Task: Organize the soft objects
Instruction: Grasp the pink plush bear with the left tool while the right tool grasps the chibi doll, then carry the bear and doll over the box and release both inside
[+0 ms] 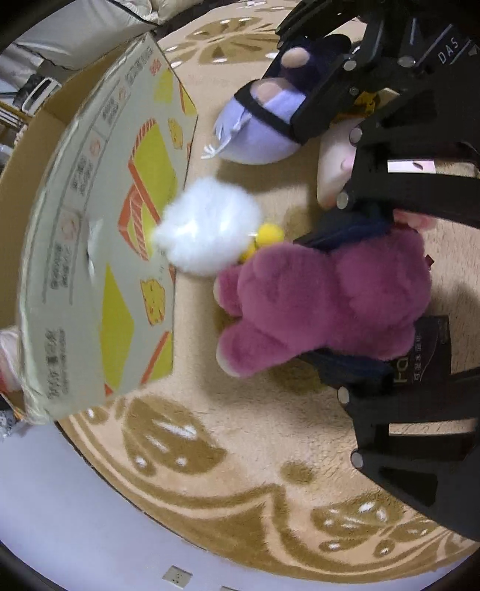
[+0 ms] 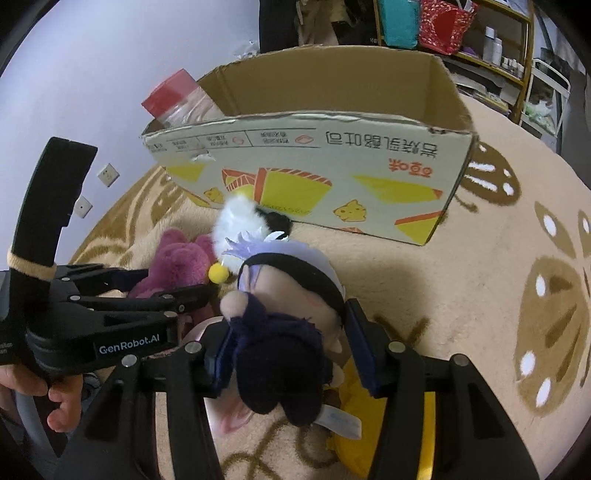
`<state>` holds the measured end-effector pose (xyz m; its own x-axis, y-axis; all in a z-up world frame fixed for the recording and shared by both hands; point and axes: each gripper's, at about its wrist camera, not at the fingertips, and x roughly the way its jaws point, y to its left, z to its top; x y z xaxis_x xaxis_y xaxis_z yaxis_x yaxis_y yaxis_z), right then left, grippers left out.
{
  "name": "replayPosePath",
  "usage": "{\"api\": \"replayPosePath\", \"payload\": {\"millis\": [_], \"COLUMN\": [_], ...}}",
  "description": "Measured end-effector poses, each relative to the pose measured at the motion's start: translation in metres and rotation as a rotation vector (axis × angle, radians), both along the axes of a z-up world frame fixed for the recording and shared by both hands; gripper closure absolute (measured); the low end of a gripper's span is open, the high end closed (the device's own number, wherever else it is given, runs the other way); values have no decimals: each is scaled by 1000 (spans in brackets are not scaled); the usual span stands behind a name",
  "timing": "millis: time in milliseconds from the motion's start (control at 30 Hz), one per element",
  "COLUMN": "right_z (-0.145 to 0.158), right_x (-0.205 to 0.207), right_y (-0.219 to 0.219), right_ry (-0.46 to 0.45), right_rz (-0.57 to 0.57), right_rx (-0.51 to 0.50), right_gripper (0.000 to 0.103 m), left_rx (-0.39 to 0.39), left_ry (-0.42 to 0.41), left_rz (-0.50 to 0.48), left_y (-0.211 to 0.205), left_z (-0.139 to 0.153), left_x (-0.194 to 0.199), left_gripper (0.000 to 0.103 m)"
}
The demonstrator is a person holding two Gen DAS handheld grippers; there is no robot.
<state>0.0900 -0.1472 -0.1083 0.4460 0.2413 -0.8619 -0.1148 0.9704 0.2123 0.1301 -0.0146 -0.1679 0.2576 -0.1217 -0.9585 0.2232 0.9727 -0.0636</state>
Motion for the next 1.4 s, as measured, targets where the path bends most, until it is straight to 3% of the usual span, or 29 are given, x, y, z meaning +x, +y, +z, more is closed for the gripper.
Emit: {"api": "replayPosePath", "payload": {"millis": [267, 433, 900, 1200, 1400], "right_z": [13, 22, 53, 81, 101], "right_x": [-11, -17, -36, -42, -42], "right_y": [-10, -9, -23, -25, -24], "right_ry": [-24, -46, -130, -232, -307], "right_rz": [-4, -12, -47, -47, -38], "right_rx": [7, 14, 32, 23, 0], "right_gripper": [47, 47, 47, 47, 47], "left_rx": [7, 70, 194, 209, 178], "left_ry": [-67, -124, -292, -453, -538], "left_rz": [-42, -43, 64, 97, 114], "left_y": [-8, -7, 17, 22, 27], "left_z": [10, 26, 74, 109, 134], "left_x": [-17, -30, -51, -66, -71], "left_gripper": [58, 58, 58, 58, 58]}}
